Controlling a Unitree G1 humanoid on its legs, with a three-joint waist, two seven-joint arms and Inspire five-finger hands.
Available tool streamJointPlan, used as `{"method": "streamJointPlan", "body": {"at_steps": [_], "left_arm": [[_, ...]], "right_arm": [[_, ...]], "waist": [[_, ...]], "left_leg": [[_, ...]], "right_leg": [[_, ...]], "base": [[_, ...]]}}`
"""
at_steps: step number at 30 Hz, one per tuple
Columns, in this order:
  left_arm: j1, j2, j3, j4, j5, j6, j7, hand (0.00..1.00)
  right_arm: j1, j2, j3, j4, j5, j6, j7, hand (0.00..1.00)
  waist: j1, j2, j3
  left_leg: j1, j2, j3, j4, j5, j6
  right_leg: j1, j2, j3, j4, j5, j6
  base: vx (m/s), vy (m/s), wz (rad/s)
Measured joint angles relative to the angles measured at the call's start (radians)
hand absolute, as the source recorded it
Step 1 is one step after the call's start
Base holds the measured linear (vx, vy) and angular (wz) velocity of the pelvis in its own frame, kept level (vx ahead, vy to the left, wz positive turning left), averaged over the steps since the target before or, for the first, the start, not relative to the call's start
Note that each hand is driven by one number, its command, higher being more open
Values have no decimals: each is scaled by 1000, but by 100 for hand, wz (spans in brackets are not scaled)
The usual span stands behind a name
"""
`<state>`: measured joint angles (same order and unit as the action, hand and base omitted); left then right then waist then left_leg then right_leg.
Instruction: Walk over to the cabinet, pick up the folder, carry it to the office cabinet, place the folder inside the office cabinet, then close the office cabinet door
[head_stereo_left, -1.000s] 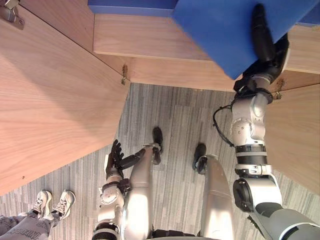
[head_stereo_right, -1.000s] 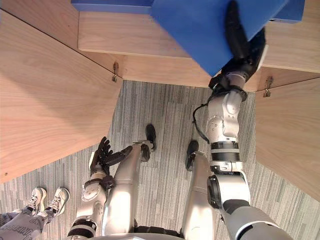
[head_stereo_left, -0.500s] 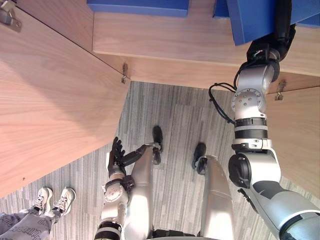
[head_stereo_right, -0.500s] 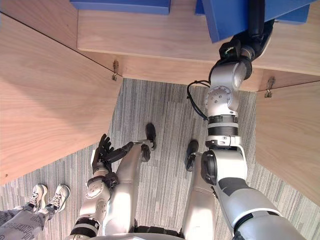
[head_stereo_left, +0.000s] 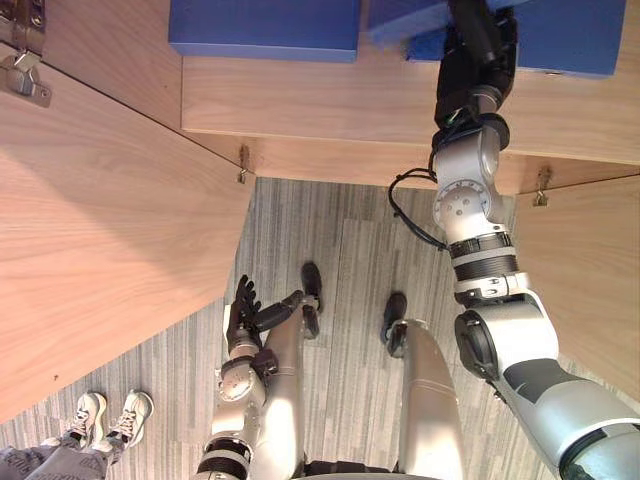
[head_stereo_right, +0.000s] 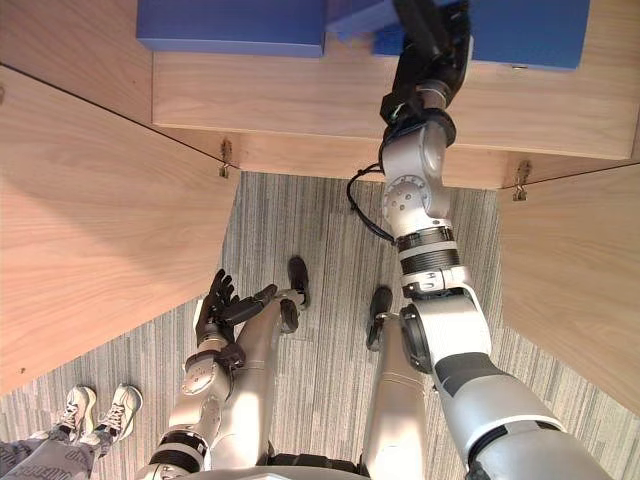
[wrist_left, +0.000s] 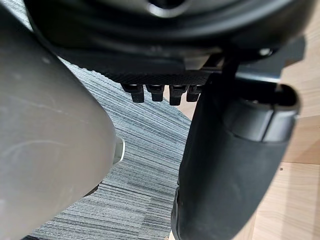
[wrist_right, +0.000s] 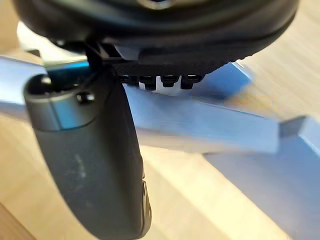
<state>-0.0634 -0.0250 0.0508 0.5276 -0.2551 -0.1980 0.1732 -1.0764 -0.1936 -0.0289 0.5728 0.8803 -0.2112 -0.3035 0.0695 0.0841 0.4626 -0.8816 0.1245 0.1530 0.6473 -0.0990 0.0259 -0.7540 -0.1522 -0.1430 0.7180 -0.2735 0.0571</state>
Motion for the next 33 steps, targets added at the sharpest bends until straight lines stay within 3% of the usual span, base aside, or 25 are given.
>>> {"method": "streamJointPlan", "body": {"at_steps": [8,22,26,33], "left_arm": [[-3,10,0,29,-2,-5,-6,100],[-3,69,-39,102,-9,-18,-64,100],[1,82,-40,113,-9,-17,-77,100],[2,83,-40,117,-9,-17,-90,100]], "right_arm": [[44,-71,55,87,-30,23,49,100],[201,-307,278,79,-352,44,261,100],[255,-315,280,59,-372,29,289,100],[318,-313,247,-15,-313,26,280,100]], "waist": [[-5,0,-9],[-11,-30,-51],[-10,-45,-62],[-3,-46,-62]], "left_leg": [[3,3,3,-3,-1,-1],[38,-4,9,-39,4,-5],[49,-7,11,-50,7,-6],[59,-14,14,-69,10,-6]], "right_leg": [[2,1,0,-2,1,-1],[29,-3,-1,-23,2,-1],[35,-5,-1,-32,2,-1],[43,-10,-2,-40,2,0]], "base": [[-17,-18,-1],[6,-19,1],[0,0,0],[16,-9,1]]}}
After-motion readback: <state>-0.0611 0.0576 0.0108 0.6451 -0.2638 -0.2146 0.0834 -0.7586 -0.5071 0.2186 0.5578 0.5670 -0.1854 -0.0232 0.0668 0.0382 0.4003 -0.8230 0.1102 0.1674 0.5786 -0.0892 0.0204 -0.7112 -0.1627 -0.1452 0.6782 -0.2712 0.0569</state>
